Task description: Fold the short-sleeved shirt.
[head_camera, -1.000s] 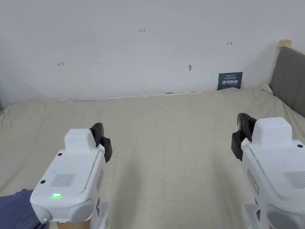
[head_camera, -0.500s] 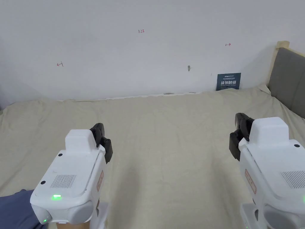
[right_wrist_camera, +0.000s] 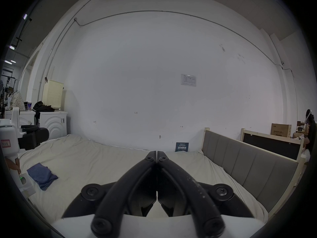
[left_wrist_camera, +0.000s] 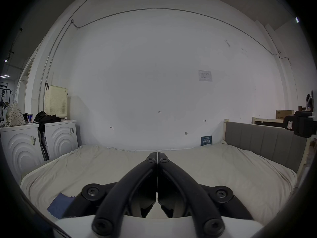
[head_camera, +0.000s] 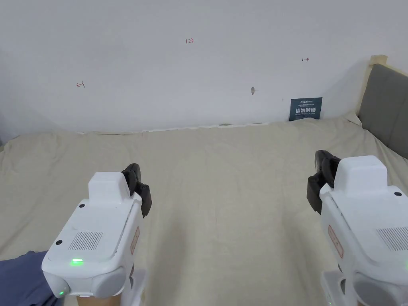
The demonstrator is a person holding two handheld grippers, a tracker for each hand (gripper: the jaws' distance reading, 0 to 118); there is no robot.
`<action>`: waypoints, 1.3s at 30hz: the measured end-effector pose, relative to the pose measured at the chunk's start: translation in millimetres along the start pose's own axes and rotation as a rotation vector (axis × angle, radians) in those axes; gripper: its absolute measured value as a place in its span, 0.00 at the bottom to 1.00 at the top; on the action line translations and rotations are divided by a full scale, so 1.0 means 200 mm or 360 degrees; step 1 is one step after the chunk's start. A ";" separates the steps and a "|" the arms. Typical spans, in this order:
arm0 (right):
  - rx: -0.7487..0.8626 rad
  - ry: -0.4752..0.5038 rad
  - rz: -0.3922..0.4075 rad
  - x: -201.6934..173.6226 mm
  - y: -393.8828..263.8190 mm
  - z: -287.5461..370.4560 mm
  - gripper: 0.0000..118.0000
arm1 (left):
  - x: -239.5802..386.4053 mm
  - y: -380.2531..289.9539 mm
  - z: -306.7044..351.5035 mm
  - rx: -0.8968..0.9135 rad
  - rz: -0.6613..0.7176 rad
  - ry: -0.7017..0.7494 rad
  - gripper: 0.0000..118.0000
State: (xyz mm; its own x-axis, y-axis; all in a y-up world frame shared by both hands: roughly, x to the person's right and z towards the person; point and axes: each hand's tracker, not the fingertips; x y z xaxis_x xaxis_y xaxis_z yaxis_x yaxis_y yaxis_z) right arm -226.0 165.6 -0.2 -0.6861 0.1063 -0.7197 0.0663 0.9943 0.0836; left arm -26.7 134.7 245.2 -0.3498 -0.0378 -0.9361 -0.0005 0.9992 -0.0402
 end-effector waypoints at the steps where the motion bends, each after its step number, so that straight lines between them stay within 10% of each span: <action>1: -0.0002 0.0001 0.0001 0.00 0.00 0.00 0.02 | 0.00 0.00 0.00 -0.0001 0.0002 0.0001 0.00; 19: -0.0004 0.0003 0.0005 -0.01 -0.01 -0.01 0.03 | -0.05 -0.04 -0.02 0.0003 0.0025 -0.0003 0.09; 22: -0.0026 0.0001 -0.0004 -0.01 -0.01 -0.02 0.22 | -0.06 -0.04 -0.03 -0.0008 0.0026 -0.0012 0.47; 26: -0.0036 -0.0004 -0.0017 0.00 -0.02 -0.03 0.72 | -0.05 -0.03 -0.03 -0.0047 0.0026 -0.0041 1.00; 29: -0.0049 -0.0017 -0.0034 0.00 -0.02 -0.04 1.00 | -0.04 -0.04 -0.04 -0.0021 0.0007 -0.0010 1.00; 39: -0.0030 -0.0010 -0.0025 -0.01 -0.04 -0.03 1.00 | -0.03 -0.05 -0.05 -0.0006 -0.0054 0.0005 1.00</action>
State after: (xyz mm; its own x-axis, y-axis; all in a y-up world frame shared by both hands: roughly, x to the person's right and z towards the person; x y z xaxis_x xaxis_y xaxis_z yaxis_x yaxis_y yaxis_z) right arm -230.2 158.3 5.1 -0.6823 0.0905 -0.7255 0.0416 0.9955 0.0850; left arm -35.0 125.1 254.2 -0.3524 -0.0717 -0.9331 -0.0159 0.9974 -0.0706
